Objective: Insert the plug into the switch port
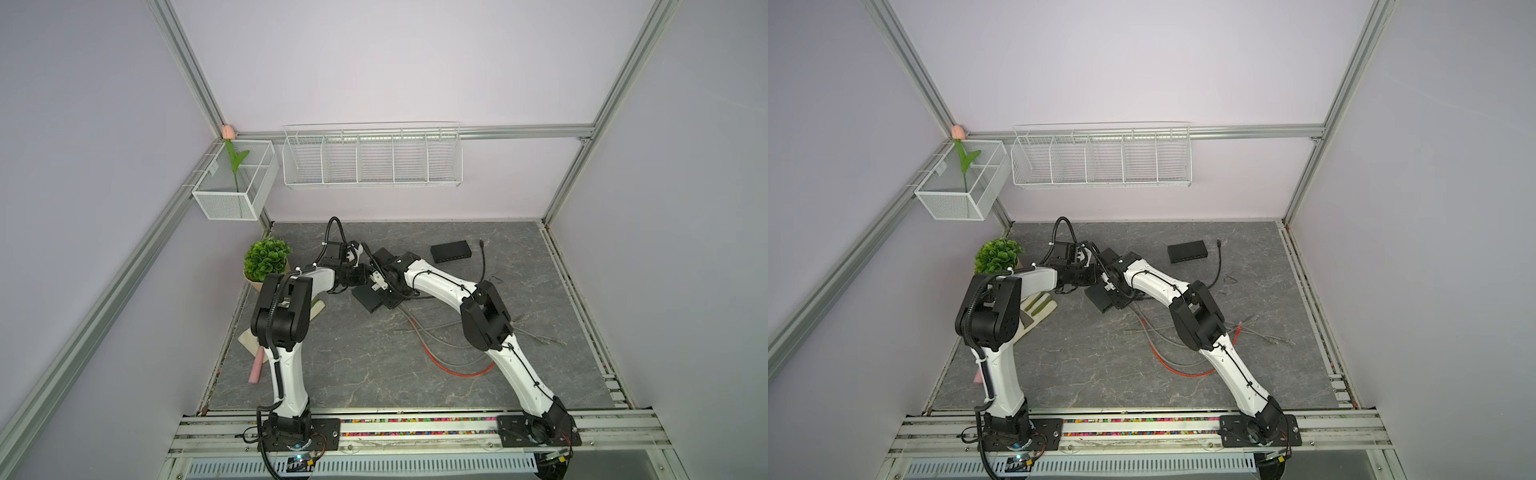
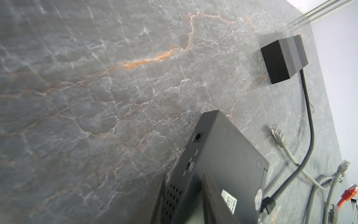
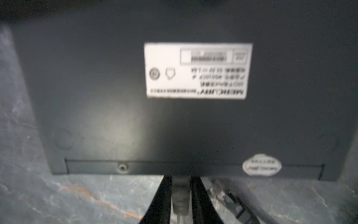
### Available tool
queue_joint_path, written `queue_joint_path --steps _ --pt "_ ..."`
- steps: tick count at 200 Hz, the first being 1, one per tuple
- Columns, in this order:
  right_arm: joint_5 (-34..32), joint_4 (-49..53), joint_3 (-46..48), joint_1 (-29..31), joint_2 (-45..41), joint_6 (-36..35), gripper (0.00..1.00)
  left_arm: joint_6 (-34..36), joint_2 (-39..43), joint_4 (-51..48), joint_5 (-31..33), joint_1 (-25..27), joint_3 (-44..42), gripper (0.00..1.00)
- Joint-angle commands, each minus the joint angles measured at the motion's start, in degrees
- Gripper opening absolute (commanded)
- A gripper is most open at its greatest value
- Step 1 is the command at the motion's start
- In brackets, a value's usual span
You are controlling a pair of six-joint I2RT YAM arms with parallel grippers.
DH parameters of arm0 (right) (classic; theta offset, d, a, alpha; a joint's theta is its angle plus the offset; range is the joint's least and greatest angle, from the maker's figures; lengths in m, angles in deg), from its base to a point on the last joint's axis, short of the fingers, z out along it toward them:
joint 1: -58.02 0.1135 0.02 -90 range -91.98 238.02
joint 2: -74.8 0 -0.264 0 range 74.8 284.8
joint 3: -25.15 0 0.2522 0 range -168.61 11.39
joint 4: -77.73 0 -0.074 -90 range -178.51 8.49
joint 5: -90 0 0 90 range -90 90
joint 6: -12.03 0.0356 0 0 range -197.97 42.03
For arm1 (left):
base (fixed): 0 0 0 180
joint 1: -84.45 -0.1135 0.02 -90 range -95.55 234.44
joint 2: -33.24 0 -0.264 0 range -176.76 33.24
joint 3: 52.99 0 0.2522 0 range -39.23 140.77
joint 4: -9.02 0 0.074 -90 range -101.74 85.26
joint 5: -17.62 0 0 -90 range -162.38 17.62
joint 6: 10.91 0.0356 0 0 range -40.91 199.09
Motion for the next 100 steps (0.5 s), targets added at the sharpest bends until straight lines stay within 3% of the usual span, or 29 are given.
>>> queue_joint_path --steps 1,24,40,78,100 --pt "1.4 -9.3 1.9 0.7 -2.4 -3.6 0.29 0.5 1.1 -4.7 -2.3 2.6 -1.3 0.33" --pt "2.0 -9.2 4.9 0.6 -4.7 -4.3 0.36 -0.8 1.7 -3.4 -2.3 1.2 -2.0 0.32" --pt "2.2 -8.1 6.6 0.6 -6.0 -4.8 0.50 -1.4 2.3 -2.5 -2.3 0.5 -2.7 0.32" --pt "1.2 -9.9 13.3 0.5 -10.6 -5.5 0.54 -1.5 2.9 -2.2 -1.9 0.2 -3.2 0.32" --pt "1.0 -10.8 15.7 0.3 -12.3 -6.0 0.50 -1.5 2.9 -2.3 -1.7 0.2 -3.3 0.32"
